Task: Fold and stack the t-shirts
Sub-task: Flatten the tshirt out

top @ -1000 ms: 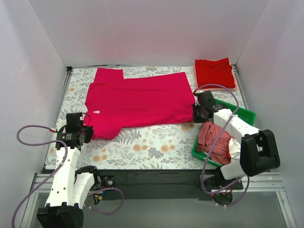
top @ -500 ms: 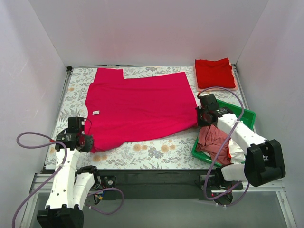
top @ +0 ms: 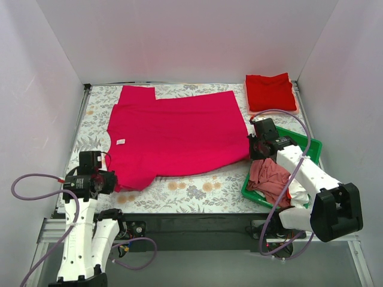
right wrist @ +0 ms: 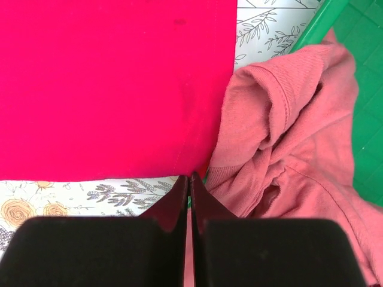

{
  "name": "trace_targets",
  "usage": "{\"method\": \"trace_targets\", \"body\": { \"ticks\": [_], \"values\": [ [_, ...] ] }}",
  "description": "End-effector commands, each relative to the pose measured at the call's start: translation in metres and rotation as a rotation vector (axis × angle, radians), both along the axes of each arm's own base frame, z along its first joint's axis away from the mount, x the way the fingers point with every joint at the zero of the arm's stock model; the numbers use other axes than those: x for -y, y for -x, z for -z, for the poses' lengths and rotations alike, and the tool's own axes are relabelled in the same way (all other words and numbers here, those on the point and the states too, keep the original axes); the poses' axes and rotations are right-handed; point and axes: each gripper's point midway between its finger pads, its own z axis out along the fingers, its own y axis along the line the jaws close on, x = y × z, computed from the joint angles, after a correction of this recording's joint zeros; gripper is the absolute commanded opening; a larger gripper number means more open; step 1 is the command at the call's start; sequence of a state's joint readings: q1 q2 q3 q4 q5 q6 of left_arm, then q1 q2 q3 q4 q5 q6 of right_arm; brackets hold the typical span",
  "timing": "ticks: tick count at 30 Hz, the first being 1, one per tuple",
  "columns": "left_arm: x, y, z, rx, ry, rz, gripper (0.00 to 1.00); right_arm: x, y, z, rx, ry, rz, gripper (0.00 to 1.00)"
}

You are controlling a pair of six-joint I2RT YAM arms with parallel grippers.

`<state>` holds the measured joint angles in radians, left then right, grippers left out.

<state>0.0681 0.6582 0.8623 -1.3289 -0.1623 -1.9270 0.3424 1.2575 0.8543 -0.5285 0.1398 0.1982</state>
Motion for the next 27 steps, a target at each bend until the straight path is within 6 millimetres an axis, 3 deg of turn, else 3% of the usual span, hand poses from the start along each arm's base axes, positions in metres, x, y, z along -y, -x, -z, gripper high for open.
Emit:
{"method": "trace_targets", "body": {
  "ticks": [1, 3, 5, 6, 9, 14, 15, 16, 18, 19, 21, 22, 23, 25, 26, 27],
  "values": [
    [0.001, 0.02, 0.02, -0.075, 0.011, -0.02, 0.16, 0.001, 0.002, 0.0, -0.008, 0.011, -0.017, 0.07],
    [0.003, 0.018, 0.019, -0.056, 0.018, -0.007, 0.37, 0.001, 0.002, 0.003, -0.016, 0.014, -0.011, 0.17],
    [0.001, 0.013, 0.012, -0.019, 0.011, -0.015, 0.59, 0.003, -0.002, -0.002, -0.001, 0.021, -0.002, 0.41],
    [-0.002, 0.011, 0.008, -0.005, -0.008, -0.022, 0.6, 0.002, -0.004, -0.005, 0.009, 0.022, -0.004, 0.48],
    [-0.009, -0.003, -0.01, 0.06, -0.046, -0.024, 0.66, -0.004, -0.016, -0.023, 0.057, 0.003, -0.029, 0.55],
    [-0.008, -0.054, -0.02, 0.188, -0.065, 0.042, 0.72, -0.031, -0.034, -0.044, 0.1, -0.093, -0.126, 0.74],
    [-0.009, -0.063, -0.009, 0.168, -0.067, 0.051, 0.72, -0.037, -0.044, -0.052, 0.136, -0.109, -0.144, 0.81],
    [-0.008, -0.082, -0.012, 0.218, -0.063, 0.058, 0.72, -0.046, -0.046, -0.054, 0.137, -0.138, -0.172, 0.83],
    [-0.003, -0.099, -0.001, 0.218, -0.041, 0.086, 0.74, -0.061, -0.053, -0.051, 0.118, -0.192, -0.214, 0.85],
    [-0.003, -0.118, 0.004, 0.229, -0.037, 0.092, 0.74, -0.07, -0.065, -0.06, 0.154, -0.218, -0.239, 0.9],
    [-0.006, -0.136, 0.024, 0.179, -0.037, 0.085, 0.75, -0.082, -0.077, -0.051, 0.13, -0.246, -0.26, 0.98],
    [-0.008, -0.152, 0.022, 0.208, -0.051, 0.08, 0.76, -0.088, -0.091, -0.061, 0.169, -0.259, -0.273, 0.98],
    [-0.011, -0.161, 0.026, 0.203, -0.063, 0.077, 0.77, -0.092, -0.099, -0.047, 0.138, -0.256, -0.273, 0.98],
    [-0.015, -0.183, 0.041, 0.165, -0.083, 0.102, 0.77, -0.097, -0.116, -0.044, 0.137, -0.251, -0.273, 0.98],
    [-0.017, -0.2, 0.031, 0.189, -0.106, 0.119, 0.78, -0.102, -0.133, -0.04, 0.135, -0.242, -0.272, 0.98],
    [-0.026, -0.211, 0.046, 0.14, -0.141, 0.109, 0.79, -0.103, -0.141, -0.038, 0.135, -0.234, -0.267, 0.98]
  ]
}}
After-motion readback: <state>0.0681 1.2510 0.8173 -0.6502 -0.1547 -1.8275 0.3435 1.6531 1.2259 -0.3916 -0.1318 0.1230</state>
